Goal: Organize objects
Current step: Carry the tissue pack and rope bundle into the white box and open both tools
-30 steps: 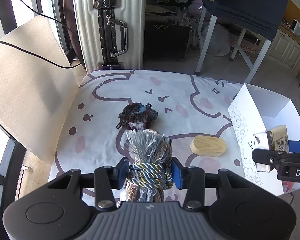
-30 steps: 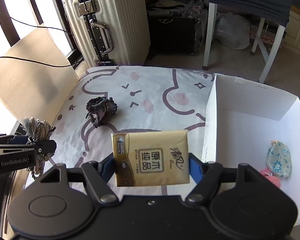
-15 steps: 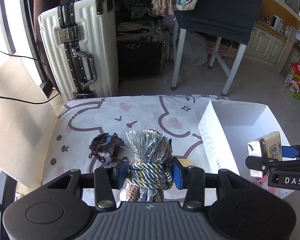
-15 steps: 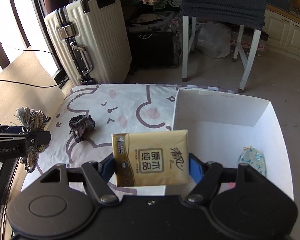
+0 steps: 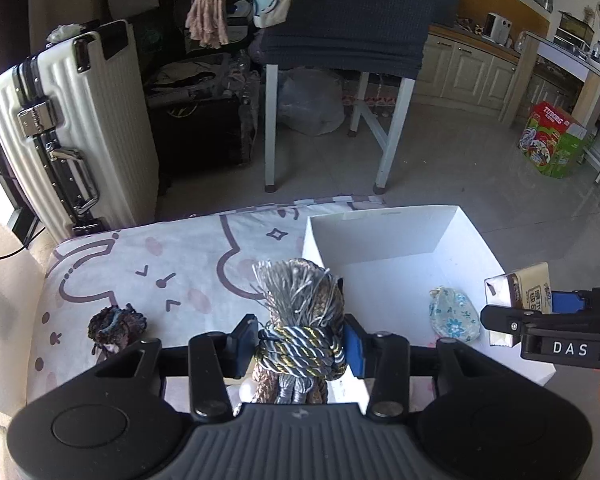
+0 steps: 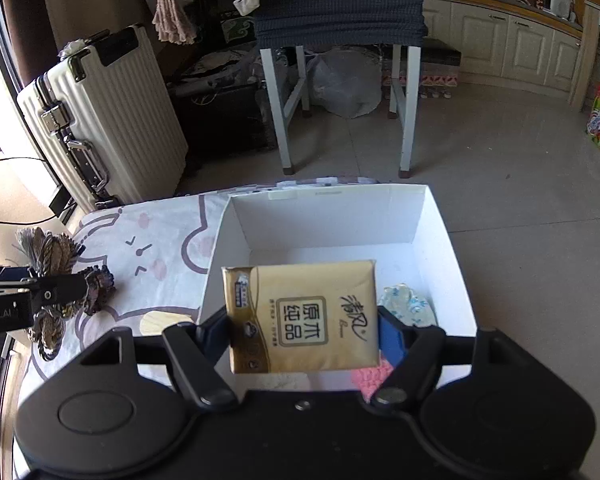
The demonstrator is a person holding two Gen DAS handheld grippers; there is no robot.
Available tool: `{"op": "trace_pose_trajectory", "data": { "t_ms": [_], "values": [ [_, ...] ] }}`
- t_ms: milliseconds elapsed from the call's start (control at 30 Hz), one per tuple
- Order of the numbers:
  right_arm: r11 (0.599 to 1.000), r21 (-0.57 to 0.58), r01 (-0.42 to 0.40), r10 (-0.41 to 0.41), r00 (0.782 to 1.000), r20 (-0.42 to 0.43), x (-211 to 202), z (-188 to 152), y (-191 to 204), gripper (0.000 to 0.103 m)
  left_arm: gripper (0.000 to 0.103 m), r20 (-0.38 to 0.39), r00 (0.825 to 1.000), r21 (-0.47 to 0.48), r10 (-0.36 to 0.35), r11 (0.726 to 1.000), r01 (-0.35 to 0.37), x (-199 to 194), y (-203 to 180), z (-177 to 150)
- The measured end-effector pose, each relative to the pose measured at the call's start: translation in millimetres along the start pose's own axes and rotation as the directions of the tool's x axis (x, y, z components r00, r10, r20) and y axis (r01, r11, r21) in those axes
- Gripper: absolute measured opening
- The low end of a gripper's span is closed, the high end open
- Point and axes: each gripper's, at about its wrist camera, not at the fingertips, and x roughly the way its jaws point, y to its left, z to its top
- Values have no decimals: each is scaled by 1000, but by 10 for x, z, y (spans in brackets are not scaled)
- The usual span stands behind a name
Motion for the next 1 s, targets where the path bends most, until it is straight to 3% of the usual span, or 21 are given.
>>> {"op": "trace_pose_trajectory", "data": {
  "t_ms": [200,467,567,833,1000],
  "values": [
    [999,26,35,-35,999,-2,33,-39,-269,74,46,-6,998,3,-59,998,59,147,-294,52],
    [997,65,49,-48,999,-14,196,-4,-472,74,46,-20,997,11,-79,997,80,371,-541,86],
    [995,77,56,-54,998,-29,300,2,-520,74,46,-23,997,5,-78,997,78,496,-592,116],
    [994,76,74,-65,991,-116,716,-3,-495,74,32,-54,998,35,-44,998,46,857,-739,205],
    [993,54,100,-90,982,-168,974,-26,-443,74,31,-74,997,48,-38,998,42,1034,-733,180]
  ]
}}
